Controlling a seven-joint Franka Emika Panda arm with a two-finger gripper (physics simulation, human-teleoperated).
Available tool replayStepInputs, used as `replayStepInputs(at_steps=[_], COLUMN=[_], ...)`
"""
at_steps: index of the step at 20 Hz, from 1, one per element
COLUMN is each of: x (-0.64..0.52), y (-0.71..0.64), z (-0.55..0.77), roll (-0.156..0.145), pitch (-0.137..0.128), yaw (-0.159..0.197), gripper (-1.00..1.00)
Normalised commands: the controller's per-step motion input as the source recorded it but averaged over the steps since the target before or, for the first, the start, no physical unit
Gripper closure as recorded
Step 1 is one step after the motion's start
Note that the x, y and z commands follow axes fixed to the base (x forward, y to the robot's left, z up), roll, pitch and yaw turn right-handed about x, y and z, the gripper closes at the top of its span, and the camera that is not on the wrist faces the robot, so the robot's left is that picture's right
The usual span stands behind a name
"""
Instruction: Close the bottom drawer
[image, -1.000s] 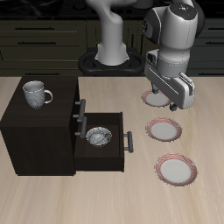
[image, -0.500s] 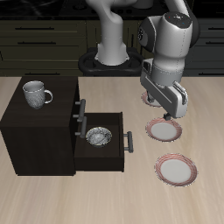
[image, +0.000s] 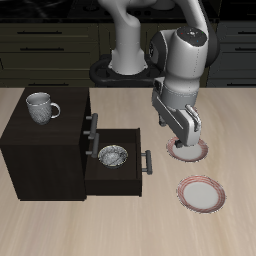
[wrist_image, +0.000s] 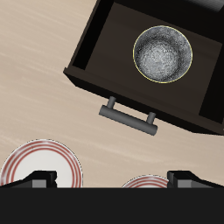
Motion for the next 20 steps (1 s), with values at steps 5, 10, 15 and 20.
replayStepInputs(at_steps=[5,10,15,20], x=[-0.04,-0.02,-0.14,-0.09], y=[-0.14,-0.06,-0.01,0.04], z=[-0.17,-0.23,-0.21,-0.17], roll=[-0.015,0.017,0.019,0.022], pitch=[-0.003,0.03,-0.007,-0.007], yaw=[-0.019,-0.047,-0.039,0.01], gripper=[-1.0,-1.0,-1.0,-1.0])
